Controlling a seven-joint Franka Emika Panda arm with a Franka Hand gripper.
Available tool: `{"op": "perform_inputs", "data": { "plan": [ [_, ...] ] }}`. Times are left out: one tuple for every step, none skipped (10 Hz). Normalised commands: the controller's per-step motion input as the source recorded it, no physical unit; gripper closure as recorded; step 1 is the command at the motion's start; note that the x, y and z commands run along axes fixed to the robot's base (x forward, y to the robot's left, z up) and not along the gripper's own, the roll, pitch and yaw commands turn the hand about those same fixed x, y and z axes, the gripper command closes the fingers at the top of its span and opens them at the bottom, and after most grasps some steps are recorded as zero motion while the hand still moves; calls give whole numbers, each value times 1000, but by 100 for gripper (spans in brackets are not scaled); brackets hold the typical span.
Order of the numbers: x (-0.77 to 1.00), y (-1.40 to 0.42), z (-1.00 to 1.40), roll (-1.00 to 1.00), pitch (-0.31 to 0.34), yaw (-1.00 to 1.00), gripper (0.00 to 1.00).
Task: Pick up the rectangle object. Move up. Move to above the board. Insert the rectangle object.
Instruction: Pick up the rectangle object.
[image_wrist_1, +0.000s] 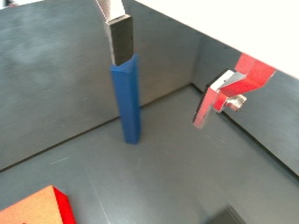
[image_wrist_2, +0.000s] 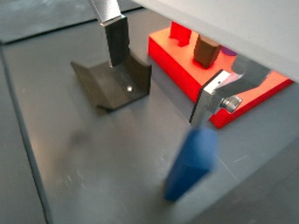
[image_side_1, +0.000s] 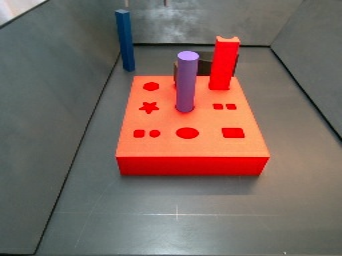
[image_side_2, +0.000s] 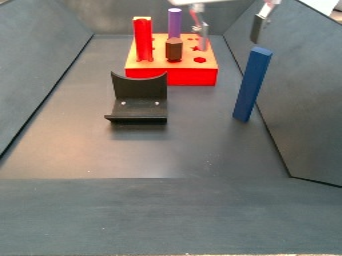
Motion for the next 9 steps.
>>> {"op": "perform_inputs", "data": {
  "plan": [
    [-563, -100, -251, 239, -87, 663, 0],
    [-543, -94, -237, 247, -89, 677, 0],
    [-526, -57, -209, 243, -90, 689, 0],
    [-483, 0, -174, 221, -90, 683, 0],
    [-360, 57, -151, 174, -94, 746, 0],
    [-277, 149, -157, 130, -83, 794, 0],
    [-94, 106, -223, 130, -51, 611, 0],
    [-114, 91, -274, 131, -49, 520, 0],
    [-51, 0, -294, 16, -54, 286, 0]
  ]
}}
